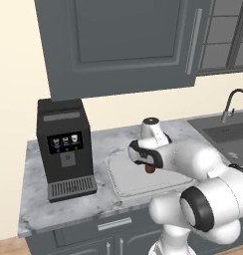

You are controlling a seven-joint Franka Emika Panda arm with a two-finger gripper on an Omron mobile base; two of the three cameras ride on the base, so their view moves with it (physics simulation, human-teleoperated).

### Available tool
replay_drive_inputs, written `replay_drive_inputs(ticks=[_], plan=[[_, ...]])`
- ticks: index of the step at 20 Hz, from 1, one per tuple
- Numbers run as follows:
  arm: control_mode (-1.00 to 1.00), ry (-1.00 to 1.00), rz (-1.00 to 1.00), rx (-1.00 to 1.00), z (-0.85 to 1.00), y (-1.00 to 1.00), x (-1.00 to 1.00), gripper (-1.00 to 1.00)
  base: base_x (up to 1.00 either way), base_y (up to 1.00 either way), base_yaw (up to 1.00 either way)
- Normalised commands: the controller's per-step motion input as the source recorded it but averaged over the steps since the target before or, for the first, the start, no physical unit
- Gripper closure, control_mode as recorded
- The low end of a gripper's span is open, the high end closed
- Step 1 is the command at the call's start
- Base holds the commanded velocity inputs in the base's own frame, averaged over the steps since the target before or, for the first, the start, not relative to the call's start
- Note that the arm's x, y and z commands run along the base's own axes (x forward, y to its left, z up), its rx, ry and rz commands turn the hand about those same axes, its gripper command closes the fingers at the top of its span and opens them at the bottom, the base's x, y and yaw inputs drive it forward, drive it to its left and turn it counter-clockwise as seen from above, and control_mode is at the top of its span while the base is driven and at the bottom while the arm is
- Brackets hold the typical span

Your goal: Pick the peach and pear from the fridge and place them inside the tupperware on the counter.

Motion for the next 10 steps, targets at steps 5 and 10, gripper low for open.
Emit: replay_drive_inputs(ticks=[5,10], plan=[[-1.0,-0.18,0.0,0.01,0.63,-0.06,-0.58,-1.0,0.0,0.0,0.0],[-1.0,-0.03,0.0,0.02,0.69,-0.02,-0.6,-1.0,0.0,0.0,0.0]])
